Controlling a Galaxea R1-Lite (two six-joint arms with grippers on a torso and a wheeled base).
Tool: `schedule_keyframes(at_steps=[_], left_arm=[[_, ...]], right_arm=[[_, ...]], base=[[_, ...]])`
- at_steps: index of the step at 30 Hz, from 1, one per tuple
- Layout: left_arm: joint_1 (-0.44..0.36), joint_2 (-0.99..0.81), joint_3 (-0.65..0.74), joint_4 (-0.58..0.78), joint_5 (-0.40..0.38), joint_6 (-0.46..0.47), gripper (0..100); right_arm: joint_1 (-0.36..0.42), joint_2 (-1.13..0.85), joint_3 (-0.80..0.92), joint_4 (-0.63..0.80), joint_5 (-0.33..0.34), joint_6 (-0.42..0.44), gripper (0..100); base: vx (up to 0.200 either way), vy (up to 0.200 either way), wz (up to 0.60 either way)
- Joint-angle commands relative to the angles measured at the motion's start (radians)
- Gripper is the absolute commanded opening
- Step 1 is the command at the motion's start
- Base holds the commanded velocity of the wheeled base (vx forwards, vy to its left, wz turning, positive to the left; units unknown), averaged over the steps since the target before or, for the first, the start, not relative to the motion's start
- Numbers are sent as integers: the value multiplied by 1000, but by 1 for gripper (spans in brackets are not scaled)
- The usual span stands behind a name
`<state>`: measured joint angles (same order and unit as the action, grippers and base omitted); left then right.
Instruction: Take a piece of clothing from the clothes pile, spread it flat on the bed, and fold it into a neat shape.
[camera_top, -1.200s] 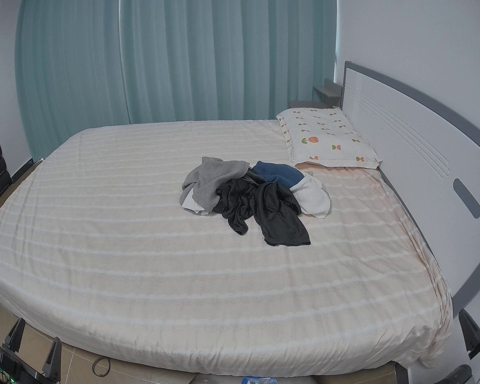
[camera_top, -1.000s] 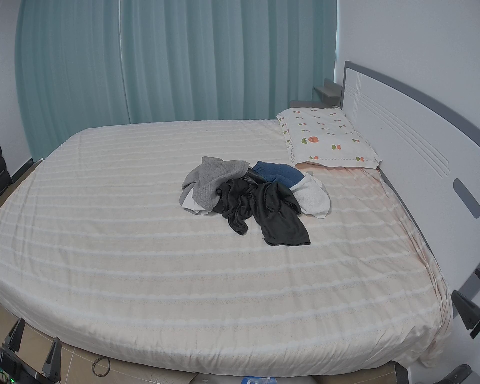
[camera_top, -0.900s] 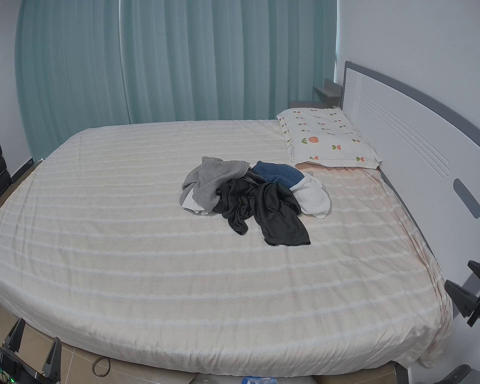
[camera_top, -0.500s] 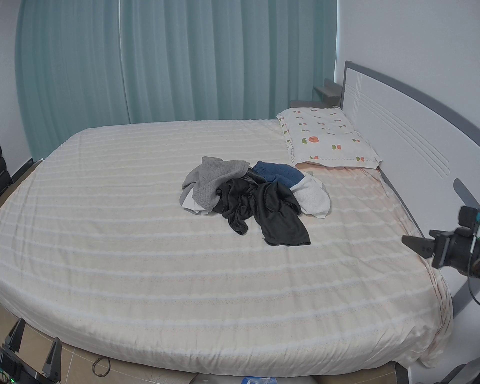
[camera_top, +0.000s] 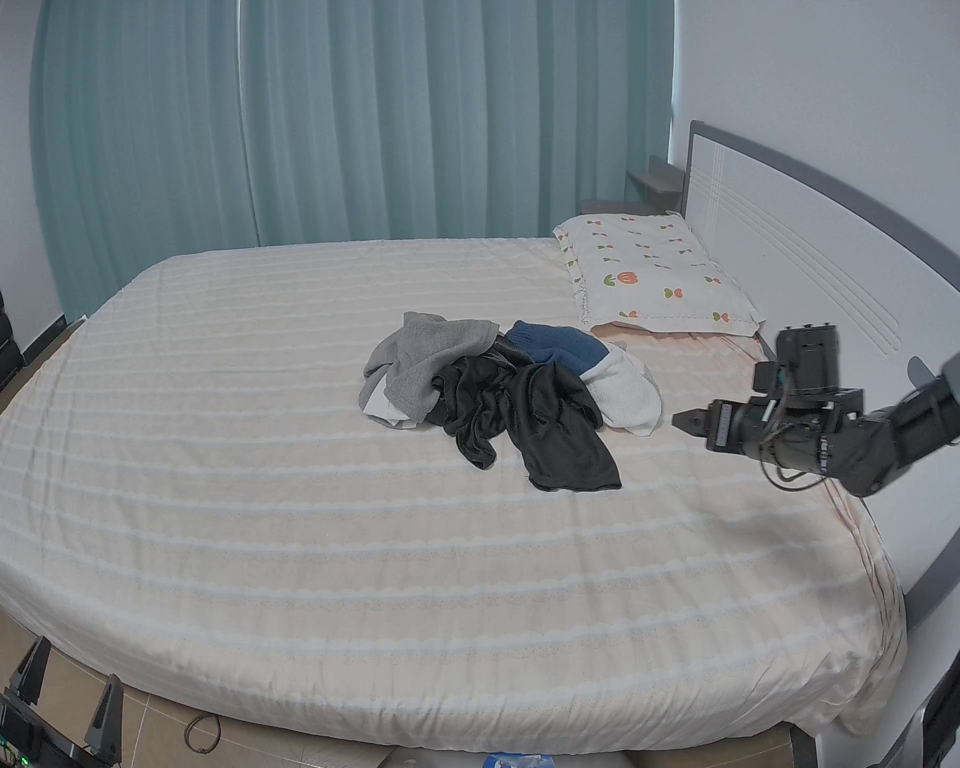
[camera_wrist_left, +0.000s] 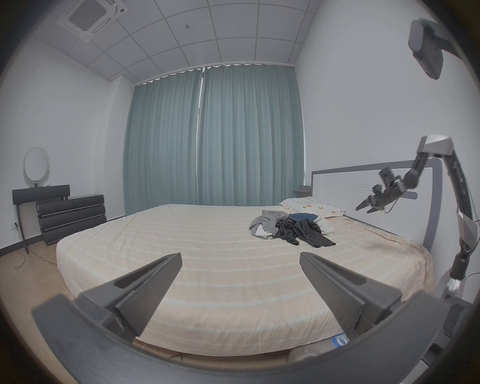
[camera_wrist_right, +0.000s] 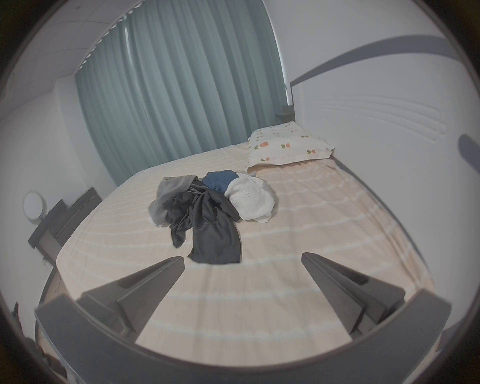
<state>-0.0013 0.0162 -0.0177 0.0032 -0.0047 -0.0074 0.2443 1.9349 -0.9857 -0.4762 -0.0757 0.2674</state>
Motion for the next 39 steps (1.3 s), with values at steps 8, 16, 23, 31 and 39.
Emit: schedule_keyframes(at_steps=[8, 16, 23, 31, 39], left_arm=[[0, -15, 16, 0, 0, 0, 100], [0, -15, 16, 0, 0, 0, 100], [1, -15, 16, 0, -1, 0, 100], [0, -15, 16, 0, 0, 0, 100], [0, -15, 16, 0, 0, 0, 100]], right_arm=[[107, 740, -680, 56, -174, 265, 100], [113, 802, -803, 91, -203, 266, 100], [116, 805, -815, 90, -213, 266, 100], [132, 831, -847, 87, -214, 266, 100], [133, 865, -893, 96, -214, 265, 0]], base=[[0, 0, 0], [0, 0, 0], [0, 0, 0], [0, 0, 0], [0, 0, 0]])
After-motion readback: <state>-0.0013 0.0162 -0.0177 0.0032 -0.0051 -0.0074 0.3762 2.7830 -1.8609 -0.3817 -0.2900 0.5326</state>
